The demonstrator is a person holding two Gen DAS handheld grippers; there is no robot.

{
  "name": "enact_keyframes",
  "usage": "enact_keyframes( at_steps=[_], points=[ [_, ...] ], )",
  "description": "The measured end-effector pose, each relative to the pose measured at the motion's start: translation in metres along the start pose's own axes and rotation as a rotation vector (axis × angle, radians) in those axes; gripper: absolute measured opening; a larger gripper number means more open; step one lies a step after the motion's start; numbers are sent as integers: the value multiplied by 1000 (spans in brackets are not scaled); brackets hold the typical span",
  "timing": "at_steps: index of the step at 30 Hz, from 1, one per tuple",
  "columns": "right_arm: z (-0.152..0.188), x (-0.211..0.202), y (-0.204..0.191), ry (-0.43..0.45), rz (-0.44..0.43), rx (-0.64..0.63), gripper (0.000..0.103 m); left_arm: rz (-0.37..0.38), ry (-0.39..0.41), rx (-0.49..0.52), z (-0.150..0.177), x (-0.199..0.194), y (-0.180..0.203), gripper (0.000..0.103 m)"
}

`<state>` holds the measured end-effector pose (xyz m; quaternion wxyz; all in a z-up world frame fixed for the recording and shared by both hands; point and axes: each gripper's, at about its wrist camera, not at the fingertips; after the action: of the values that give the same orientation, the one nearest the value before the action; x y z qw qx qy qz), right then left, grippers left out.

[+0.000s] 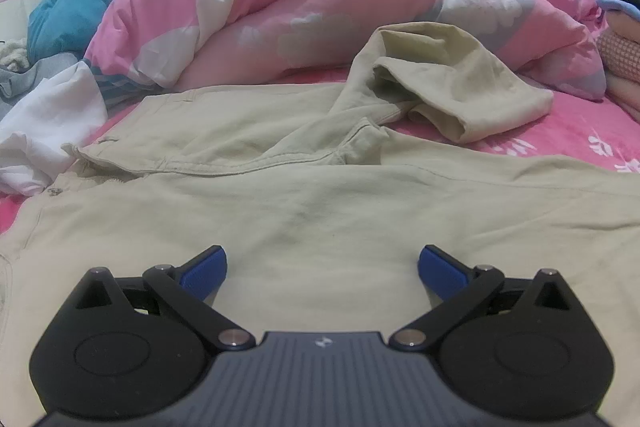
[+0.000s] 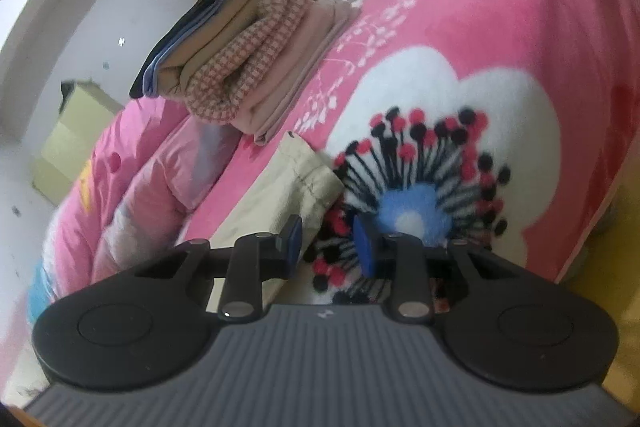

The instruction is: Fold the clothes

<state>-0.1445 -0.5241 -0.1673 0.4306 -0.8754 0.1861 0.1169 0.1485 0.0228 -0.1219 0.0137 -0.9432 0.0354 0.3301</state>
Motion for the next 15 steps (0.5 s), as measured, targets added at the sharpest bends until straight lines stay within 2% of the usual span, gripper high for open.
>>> enact_keyframes(
  at_steps=[3,7,8,9,12,15],
  points=[
    [0,6,-3,11,16,-10,29,0,1,0,0,0,0,103],
    [2,13,-25,23,107,-164,27,-1,3,-1,1,0,0,103],
    [4,14,-31,32,132,-209,22,-1,3,-1,1,0,0,103],
    [6,13,-37,41,156,-252,9,-1,3,-1,1,0,1,103],
    [10,1,-58,89,223,-371,5,-2,3,-1,1,0,1,103],
    [14,-9,-79,107,352,-524,4,-1,3,-1,1,0,1,103]
  ],
)
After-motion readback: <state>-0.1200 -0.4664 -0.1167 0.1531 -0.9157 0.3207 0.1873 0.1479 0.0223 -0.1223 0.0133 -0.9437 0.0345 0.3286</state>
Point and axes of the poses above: each gripper's, at about its wrist camera, not at the fingertips, and x roughly the way its jaws point, y to its right, z to its underside, and after that the axes turned 6 degrees about -x, right-handed
